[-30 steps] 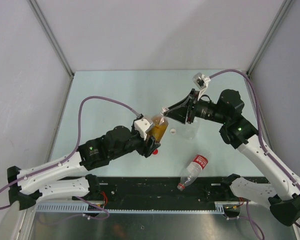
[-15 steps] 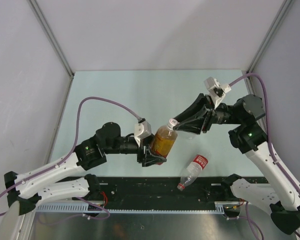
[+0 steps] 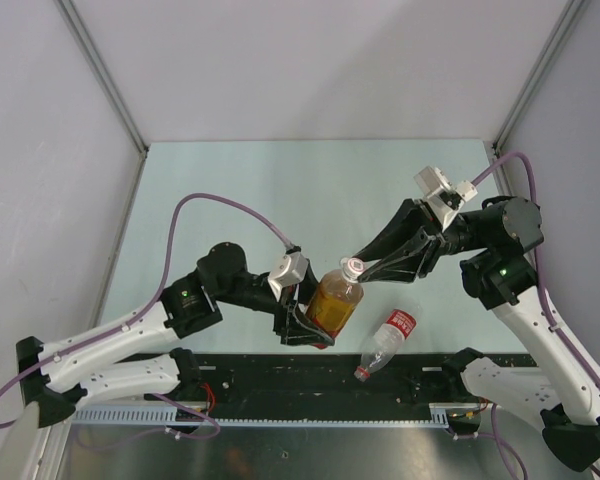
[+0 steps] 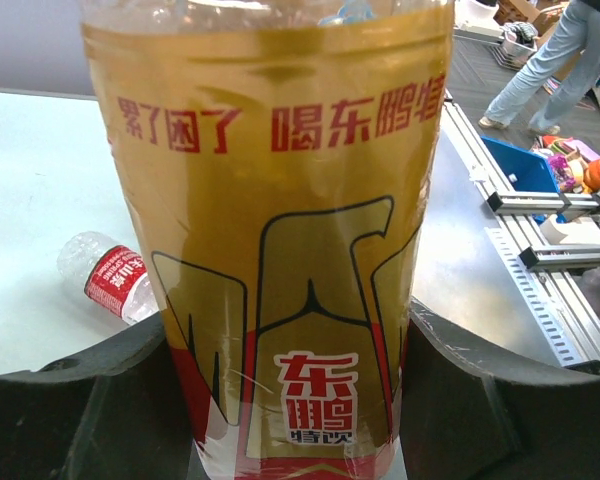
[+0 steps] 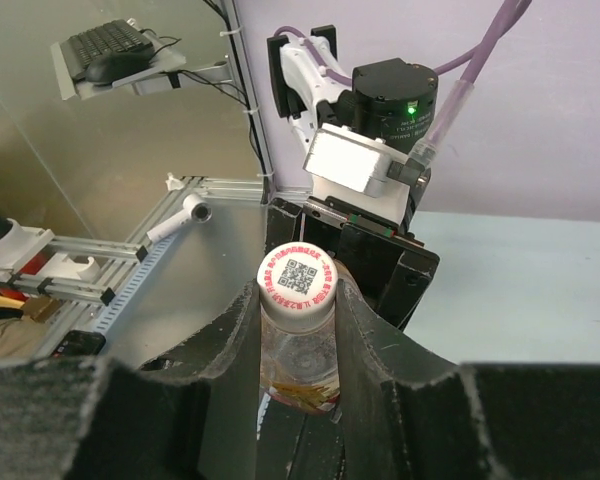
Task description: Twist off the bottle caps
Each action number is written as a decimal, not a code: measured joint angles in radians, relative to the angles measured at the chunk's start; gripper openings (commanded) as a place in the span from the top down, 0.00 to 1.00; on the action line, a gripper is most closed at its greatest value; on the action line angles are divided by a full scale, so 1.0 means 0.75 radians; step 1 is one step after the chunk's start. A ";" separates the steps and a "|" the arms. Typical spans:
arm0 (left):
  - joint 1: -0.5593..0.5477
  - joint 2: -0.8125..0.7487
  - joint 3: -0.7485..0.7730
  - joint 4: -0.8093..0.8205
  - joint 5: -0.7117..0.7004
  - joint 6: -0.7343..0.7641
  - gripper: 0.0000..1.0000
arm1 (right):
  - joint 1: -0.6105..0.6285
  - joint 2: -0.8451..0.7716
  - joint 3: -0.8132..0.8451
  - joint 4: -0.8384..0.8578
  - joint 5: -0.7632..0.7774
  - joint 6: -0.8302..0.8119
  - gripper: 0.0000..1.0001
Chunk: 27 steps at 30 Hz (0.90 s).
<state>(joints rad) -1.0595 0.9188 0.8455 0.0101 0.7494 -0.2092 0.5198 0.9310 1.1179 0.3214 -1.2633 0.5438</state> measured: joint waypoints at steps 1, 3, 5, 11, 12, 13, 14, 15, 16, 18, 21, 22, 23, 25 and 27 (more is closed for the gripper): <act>0.001 0.000 -0.001 0.003 0.001 -0.002 1.00 | 0.000 0.000 0.000 0.000 0.000 0.001 0.70; 0.002 0.000 -0.005 0.009 0.001 -0.002 1.00 | 0.000 0.000 0.000 -0.003 0.001 -0.001 0.61; 0.004 -0.001 -0.014 0.017 -0.009 -0.002 1.00 | 0.000 0.000 0.000 -0.013 0.004 -0.004 0.51; 0.005 -0.043 -0.044 0.035 -0.071 0.028 1.00 | -0.014 0.000 0.000 -0.069 0.095 -0.045 0.05; 0.005 -0.052 -0.046 0.034 -0.085 0.034 1.00 | -0.020 -0.002 0.001 -0.085 0.131 -0.060 0.03; 0.005 -0.062 -0.047 0.034 -0.101 0.038 1.00 | -0.024 -0.006 0.001 -0.101 0.169 -0.074 0.02; 0.005 -0.074 -0.049 0.034 -0.128 0.041 1.00 | -0.027 -0.012 0.001 -0.122 0.216 -0.093 0.01; 0.006 -0.079 -0.050 0.034 -0.144 0.044 1.00 | -0.029 -0.017 0.001 -0.135 0.244 -0.103 0.01; 0.006 -0.085 -0.051 0.034 -0.167 0.047 1.00 | -0.031 -0.025 0.001 -0.153 0.281 -0.115 0.01; 0.006 -0.091 -0.052 0.034 -0.210 0.049 1.00 | -0.033 -0.038 0.001 -0.178 0.342 -0.135 0.01; 0.006 -0.092 -0.053 0.023 -0.296 0.060 1.00 | -0.034 -0.049 0.001 -0.193 0.401 -0.152 0.01; 0.006 -0.092 -0.053 0.011 -0.331 0.062 1.00 | -0.036 -0.050 0.001 -0.197 0.420 -0.155 0.01; 0.006 -0.093 -0.053 -0.005 -0.367 0.069 1.00 | -0.037 -0.050 0.001 -0.199 0.433 -0.157 0.01; 0.006 -0.092 -0.053 -0.040 -0.443 0.070 1.00 | -0.037 -0.050 0.001 -0.204 0.454 -0.159 0.01; 0.006 -0.092 -0.053 -0.077 -0.545 0.070 1.00 | -0.037 -0.050 0.001 -0.206 0.469 -0.159 0.01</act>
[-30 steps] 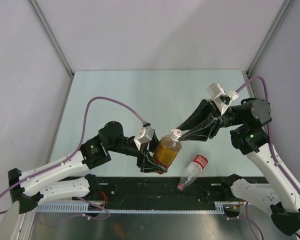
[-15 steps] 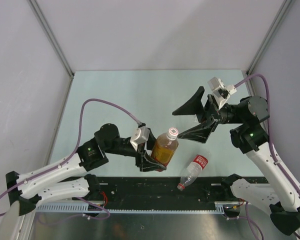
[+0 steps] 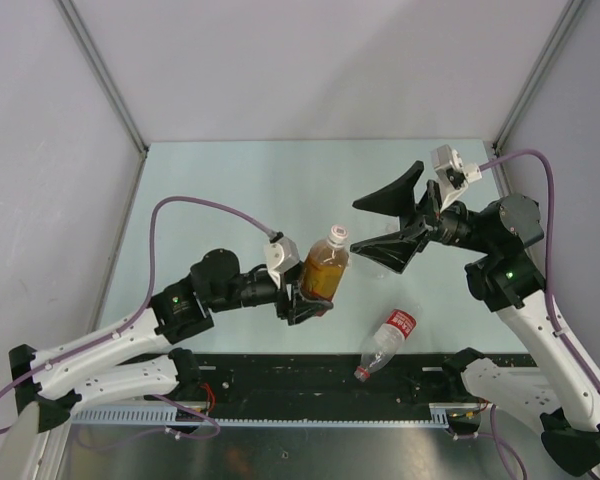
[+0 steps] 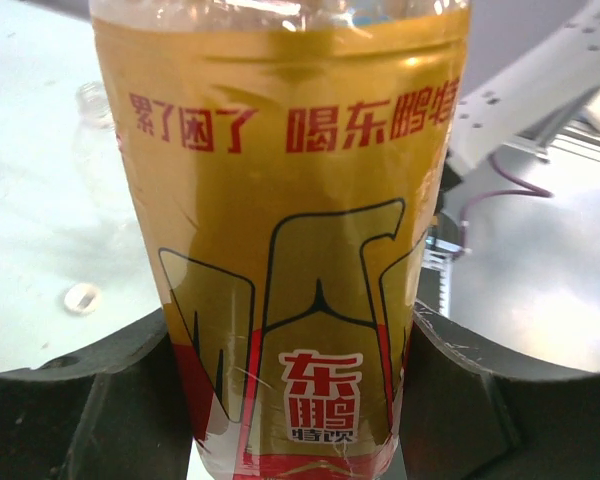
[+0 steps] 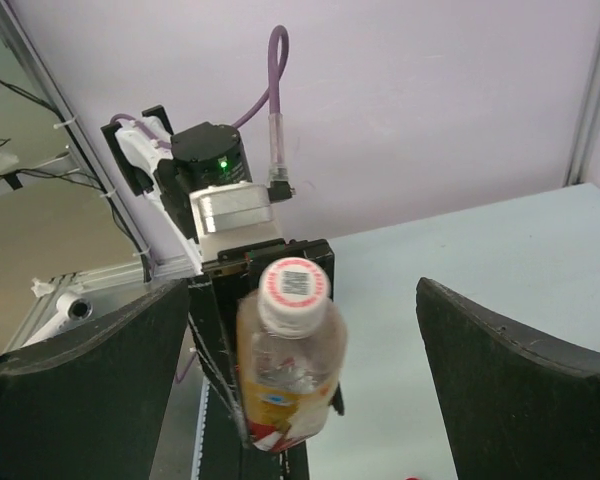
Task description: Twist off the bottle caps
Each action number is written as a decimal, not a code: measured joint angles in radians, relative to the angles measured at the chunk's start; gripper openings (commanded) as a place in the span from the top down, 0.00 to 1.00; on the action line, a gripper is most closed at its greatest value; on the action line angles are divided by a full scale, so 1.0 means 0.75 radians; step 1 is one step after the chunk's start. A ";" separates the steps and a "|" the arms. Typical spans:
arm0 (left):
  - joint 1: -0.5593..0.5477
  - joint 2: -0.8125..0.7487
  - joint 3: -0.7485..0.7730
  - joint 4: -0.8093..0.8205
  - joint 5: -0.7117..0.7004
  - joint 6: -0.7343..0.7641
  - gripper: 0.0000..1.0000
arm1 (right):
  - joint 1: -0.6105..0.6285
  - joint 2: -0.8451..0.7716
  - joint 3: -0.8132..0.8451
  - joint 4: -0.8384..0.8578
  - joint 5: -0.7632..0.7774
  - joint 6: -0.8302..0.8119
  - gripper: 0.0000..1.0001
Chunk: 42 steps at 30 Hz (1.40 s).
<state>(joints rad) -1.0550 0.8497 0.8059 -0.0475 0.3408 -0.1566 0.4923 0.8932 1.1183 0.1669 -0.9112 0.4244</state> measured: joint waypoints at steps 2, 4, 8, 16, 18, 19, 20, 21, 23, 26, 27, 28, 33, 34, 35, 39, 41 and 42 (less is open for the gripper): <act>0.000 0.000 0.000 -0.032 -0.098 0.001 1.00 | 0.000 0.000 0.000 -0.003 0.021 0.000 0.01; 0.000 0.000 0.000 -0.060 -0.191 0.000 1.00 | 0.001 0.001 0.000 -0.008 0.044 0.001 0.01; 0.000 0.002 0.001 -0.116 -0.361 0.001 1.00 | 0.002 0.019 0.000 -0.013 0.139 0.016 0.01; -0.003 0.105 0.072 -0.279 -0.644 -0.002 1.00 | 0.037 0.167 0.000 -0.060 0.401 0.132 0.06; -0.009 0.141 0.102 -0.324 -0.716 -0.005 1.00 | 0.056 0.201 0.001 -0.088 0.460 0.154 0.09; -0.015 0.158 0.119 -0.351 -0.757 -0.006 1.00 | 0.069 0.219 0.004 -0.114 0.496 0.164 0.11; -0.021 0.168 0.129 -0.365 -0.784 -0.009 1.00 | 0.077 0.232 0.007 -0.133 0.518 0.168 0.14; -0.028 0.179 0.141 -0.386 -0.816 -0.013 1.00 | 0.087 0.249 0.015 -0.162 0.548 0.174 0.18; -0.041 0.195 0.160 -0.419 -0.871 -0.016 1.00 | 0.099 0.274 0.032 -0.204 0.581 0.182 0.24; -0.055 0.218 0.184 -0.455 -0.937 -0.017 1.00 | 0.110 0.300 0.050 -0.249 0.612 0.191 0.30; -0.057 0.226 0.191 -0.465 -0.953 -0.017 1.00 | 0.113 0.304 0.052 -0.256 0.616 0.192 0.32; -0.060 0.236 0.197 -0.478 -0.968 -0.018 1.00 | 0.118 0.310 0.054 -0.267 0.619 0.194 0.33; -0.064 0.286 0.216 -0.522 -1.013 -0.025 1.00 | 0.133 0.345 0.060 -0.286 0.629 0.199 0.41; -0.065 0.293 0.219 -0.530 -1.016 -0.025 1.00 | 0.136 0.354 0.060 -0.288 0.628 0.199 0.43; -0.066 0.299 0.221 -0.538 -1.020 -0.025 1.00 | 0.139 0.366 0.061 -0.289 0.628 0.202 0.44; -0.068 0.304 0.225 -0.562 -1.034 -0.025 1.00 | 0.143 0.403 0.061 -0.292 0.628 0.203 0.56; -0.069 0.304 0.229 -0.571 -1.041 -0.025 1.00 | 0.146 0.415 0.061 -0.293 0.626 0.202 0.66; -0.069 0.304 0.230 -0.573 -1.044 -0.025 1.00 | 0.146 0.418 0.061 -0.294 0.628 0.202 0.72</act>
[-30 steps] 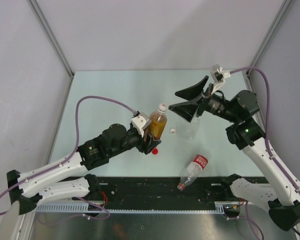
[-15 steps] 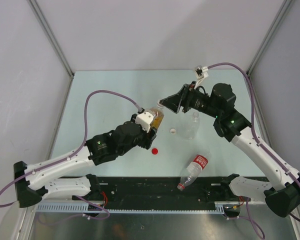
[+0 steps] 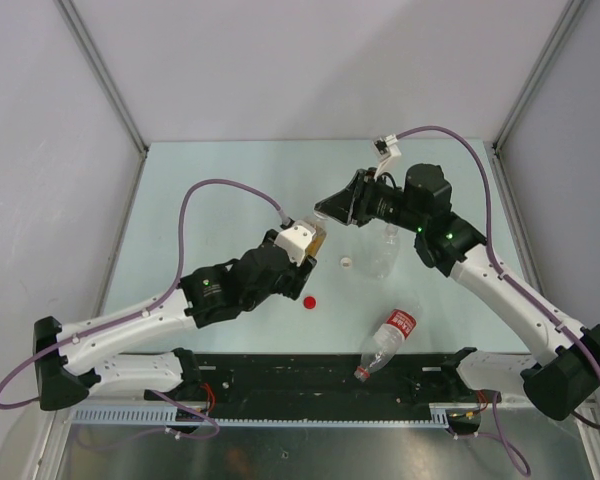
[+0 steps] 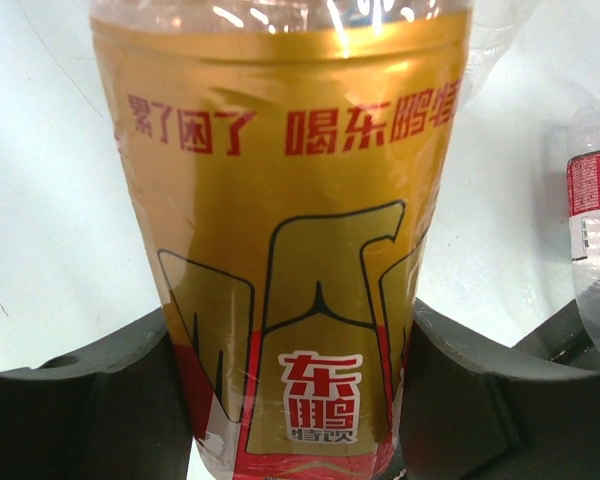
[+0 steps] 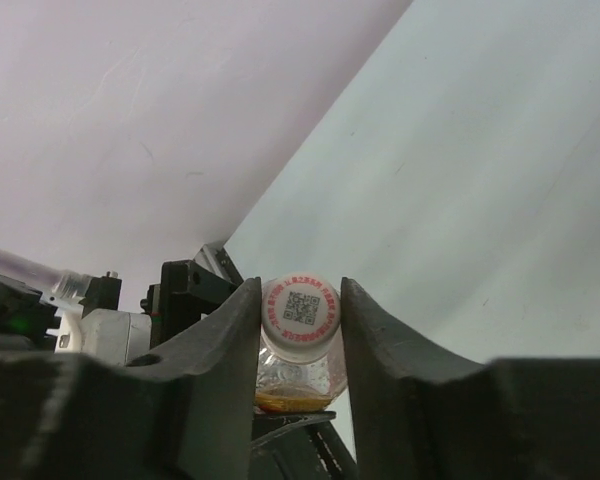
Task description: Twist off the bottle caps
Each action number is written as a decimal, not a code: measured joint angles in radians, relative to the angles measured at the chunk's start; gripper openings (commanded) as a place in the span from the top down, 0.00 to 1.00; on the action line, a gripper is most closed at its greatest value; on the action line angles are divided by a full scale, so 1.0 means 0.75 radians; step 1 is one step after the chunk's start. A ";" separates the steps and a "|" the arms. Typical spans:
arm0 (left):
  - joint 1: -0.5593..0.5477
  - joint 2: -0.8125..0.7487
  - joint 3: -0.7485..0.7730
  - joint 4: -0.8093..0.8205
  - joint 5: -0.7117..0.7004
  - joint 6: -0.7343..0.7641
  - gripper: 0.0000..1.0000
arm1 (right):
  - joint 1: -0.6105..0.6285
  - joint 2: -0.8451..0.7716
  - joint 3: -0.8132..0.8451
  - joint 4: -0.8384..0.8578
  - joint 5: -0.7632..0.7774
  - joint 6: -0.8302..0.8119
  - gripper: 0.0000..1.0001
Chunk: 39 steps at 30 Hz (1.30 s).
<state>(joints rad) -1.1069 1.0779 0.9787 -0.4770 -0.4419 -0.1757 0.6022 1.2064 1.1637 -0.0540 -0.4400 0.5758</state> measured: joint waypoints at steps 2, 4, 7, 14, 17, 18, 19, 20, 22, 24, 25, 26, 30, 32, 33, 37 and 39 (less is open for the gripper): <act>-0.001 -0.001 0.002 -0.005 -0.004 -0.001 1.00 | -0.001 0.001 0.000 -0.002 0.005 0.001 0.83; -0.002 -0.001 0.005 -0.008 -0.007 -0.001 1.00 | -0.002 0.001 0.000 -0.003 0.008 0.001 0.93; -0.002 -0.001 0.005 -0.009 -0.010 -0.003 1.00 | -0.001 0.001 0.001 -0.002 0.008 -0.001 0.99; -0.002 -0.003 0.005 -0.009 0.004 -0.011 1.00 | -0.002 -0.003 0.001 -0.003 -0.002 -0.025 1.00; -0.003 -0.021 0.004 -0.009 0.036 -0.011 1.00 | -0.002 -0.018 0.001 -0.003 -0.027 -0.050 1.00; -0.002 -0.034 0.002 -0.005 0.053 -0.011 1.00 | -0.002 -0.027 0.001 -0.002 -0.040 -0.063 1.00; -0.003 -0.050 -0.005 0.002 0.078 -0.010 1.00 | -0.002 -0.038 0.001 -0.001 -0.058 -0.076 1.00; -0.003 -0.071 -0.014 0.012 0.105 -0.010 1.00 | -0.002 -0.049 0.001 0.001 -0.078 -0.091 1.00; -0.003 -0.120 -0.042 0.049 0.170 -0.007 1.00 | -0.001 -0.077 0.001 0.007 -0.128 -0.124 1.00; -0.002 -0.170 -0.074 0.096 0.255 0.001 1.00 | 0.001 -0.110 0.001 0.015 -0.180 -0.157 1.00; -0.002 -0.195 -0.090 0.123 0.301 0.002 1.00 | 0.001 -0.127 0.001 0.022 -0.206 -0.172 1.00; -0.001 -0.211 -0.099 0.141 0.343 0.004 1.00 | 0.002 -0.145 0.001 0.031 -0.230 -0.190 1.00; 0.014 -0.239 -0.116 0.243 0.559 0.007 1.00 | -0.001 -0.216 0.001 0.063 -0.321 -0.237 1.00; 0.024 -0.238 -0.119 0.297 0.680 0.006 1.00 | -0.004 -0.252 0.000 0.078 -0.372 -0.260 1.00; 0.027 -0.237 -0.120 0.318 0.737 0.006 1.00 | -0.007 -0.270 0.000 0.089 -0.399 -0.270 1.00; 0.037 -0.234 -0.121 0.399 0.962 0.015 1.00 | -0.020 -0.331 -0.001 0.136 -0.538 -0.287 1.00; 0.038 -0.234 -0.124 0.439 1.073 0.024 1.00 | -0.028 -0.360 -0.001 0.167 -0.615 -0.289 1.00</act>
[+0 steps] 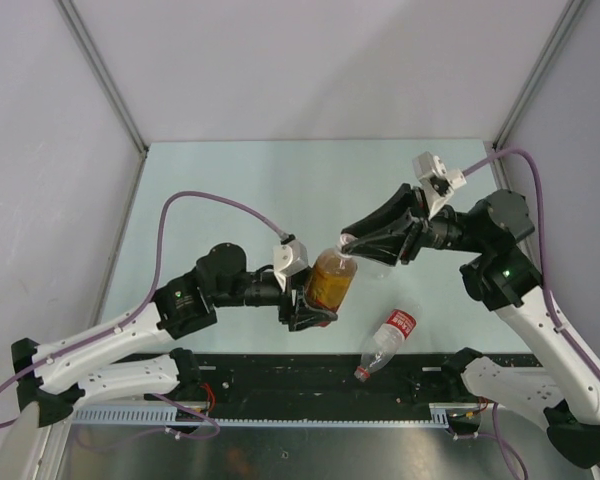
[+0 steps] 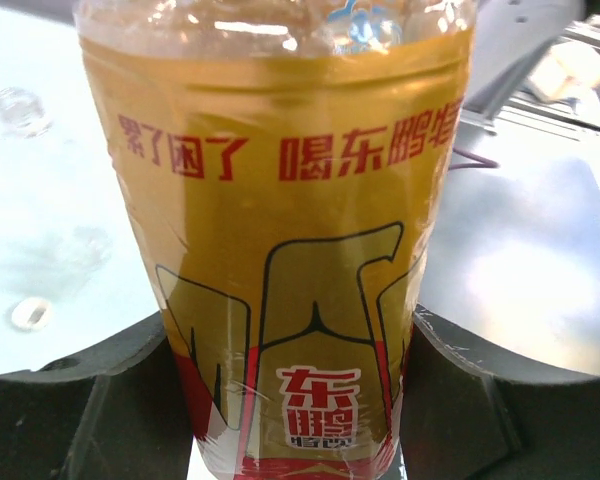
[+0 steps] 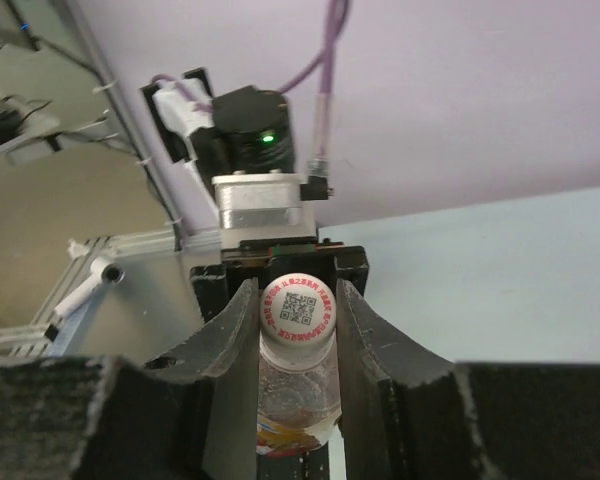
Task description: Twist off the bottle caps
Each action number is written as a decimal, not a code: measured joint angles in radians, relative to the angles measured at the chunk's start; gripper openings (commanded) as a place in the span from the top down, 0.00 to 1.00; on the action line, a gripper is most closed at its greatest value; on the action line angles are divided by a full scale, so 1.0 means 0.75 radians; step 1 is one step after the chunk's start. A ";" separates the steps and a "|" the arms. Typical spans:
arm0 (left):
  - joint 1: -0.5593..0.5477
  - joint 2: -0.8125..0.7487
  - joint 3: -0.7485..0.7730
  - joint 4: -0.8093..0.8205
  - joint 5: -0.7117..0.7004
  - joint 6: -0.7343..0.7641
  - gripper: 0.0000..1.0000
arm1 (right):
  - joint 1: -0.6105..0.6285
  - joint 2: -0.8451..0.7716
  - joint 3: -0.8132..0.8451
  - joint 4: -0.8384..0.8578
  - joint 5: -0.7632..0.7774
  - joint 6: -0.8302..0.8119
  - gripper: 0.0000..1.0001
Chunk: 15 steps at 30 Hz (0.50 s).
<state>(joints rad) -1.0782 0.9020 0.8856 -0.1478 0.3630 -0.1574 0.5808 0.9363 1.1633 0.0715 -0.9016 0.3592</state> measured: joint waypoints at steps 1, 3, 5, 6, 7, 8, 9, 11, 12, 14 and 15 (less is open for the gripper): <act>0.000 0.000 -0.003 0.020 0.054 0.003 1.00 | -0.002 -0.010 0.000 0.012 -0.029 0.000 1.00; 0.001 -0.001 -0.009 0.055 0.144 0.011 1.00 | -0.006 -0.029 0.000 0.034 -0.094 0.002 1.00; 0.001 -0.001 -0.013 0.082 0.218 0.012 1.00 | -0.012 -0.042 -0.001 0.054 -0.147 0.006 1.00; 0.001 -0.001 -0.015 0.090 0.241 0.011 1.00 | -0.013 -0.046 -0.002 0.066 -0.170 0.009 1.00; 0.002 -0.001 -0.019 0.096 0.273 0.011 1.00 | -0.014 -0.047 -0.003 0.084 -0.187 0.011 1.00; 0.002 -0.001 -0.027 0.101 0.324 0.021 1.00 | -0.018 -0.050 -0.003 0.105 -0.189 0.008 1.00; -0.002 -0.001 -0.034 0.108 0.377 0.030 1.00 | -0.031 -0.052 -0.003 0.126 -0.189 0.010 1.00; -0.013 -0.001 -0.045 0.127 0.460 0.038 1.00 | -0.051 -0.052 -0.003 0.164 -0.187 0.016 1.00; -0.017 -0.001 -0.052 0.143 0.504 0.041 1.00 | -0.055 -0.049 -0.003 0.182 -0.186 0.021 1.00; -0.017 -0.001 -0.057 0.161 0.550 0.042 1.00 | -0.057 -0.040 -0.006 0.205 -0.186 0.039 1.00; -0.017 -0.001 -0.058 0.169 0.571 0.043 1.00 | -0.059 -0.038 -0.007 0.216 -0.186 0.044 1.00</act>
<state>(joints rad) -1.0908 0.9012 0.8417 -0.0208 0.7914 -0.1253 0.5365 0.9077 1.1584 0.2337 -1.0412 0.3923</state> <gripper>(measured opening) 0.671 0.329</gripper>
